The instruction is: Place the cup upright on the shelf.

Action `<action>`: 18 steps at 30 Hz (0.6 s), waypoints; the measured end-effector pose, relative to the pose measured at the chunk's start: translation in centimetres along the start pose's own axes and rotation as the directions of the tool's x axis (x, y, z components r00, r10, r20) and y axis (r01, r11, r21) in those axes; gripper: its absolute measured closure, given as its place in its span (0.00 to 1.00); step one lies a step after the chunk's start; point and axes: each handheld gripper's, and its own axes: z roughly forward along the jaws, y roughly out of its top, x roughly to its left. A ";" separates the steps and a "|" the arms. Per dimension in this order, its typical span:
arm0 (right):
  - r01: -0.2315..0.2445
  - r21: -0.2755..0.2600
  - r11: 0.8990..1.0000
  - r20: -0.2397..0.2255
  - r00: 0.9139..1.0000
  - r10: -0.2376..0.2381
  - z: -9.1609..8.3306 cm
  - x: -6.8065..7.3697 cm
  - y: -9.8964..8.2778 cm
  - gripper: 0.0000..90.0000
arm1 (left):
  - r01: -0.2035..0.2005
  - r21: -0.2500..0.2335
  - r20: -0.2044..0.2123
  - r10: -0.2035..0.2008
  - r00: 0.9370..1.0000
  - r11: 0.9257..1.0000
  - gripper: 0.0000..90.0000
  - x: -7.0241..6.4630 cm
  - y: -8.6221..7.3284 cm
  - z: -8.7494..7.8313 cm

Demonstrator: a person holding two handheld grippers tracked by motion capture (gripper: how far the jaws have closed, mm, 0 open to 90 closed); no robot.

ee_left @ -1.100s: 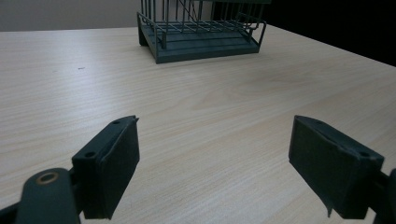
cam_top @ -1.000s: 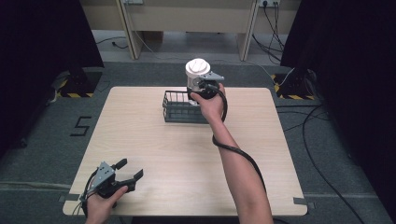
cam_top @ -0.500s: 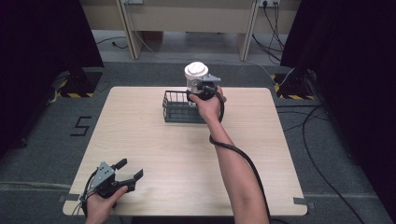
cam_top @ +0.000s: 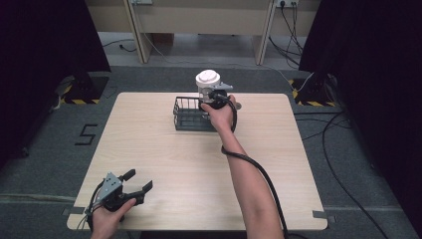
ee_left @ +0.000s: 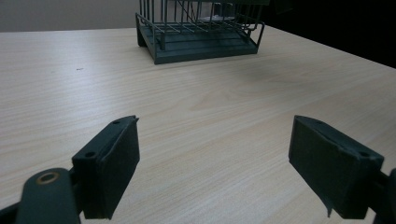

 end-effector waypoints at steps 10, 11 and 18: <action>-0.003 0.006 1.000 0.005 1.000 0.003 0.2 -0.1 -0.3 0.20 | 0.001 -0.002 0.001 -0.001 1.000 1.000 0.18 0.0 0.0 0.0; -0.008 0.005 1.000 0.007 1.000 0.008 0.1 -0.1 -0.4 0.20 | 0.005 -0.004 0.001 -0.005 1.000 1.000 0.18 0.0 0.0 0.1; -0.021 0.009 1.000 -0.002 1.000 0.021 -0.2 -0.3 -0.7 0.19 | 0.001 0.000 0.002 -0.001 1.000 1.000 0.18 0.0 0.0 0.1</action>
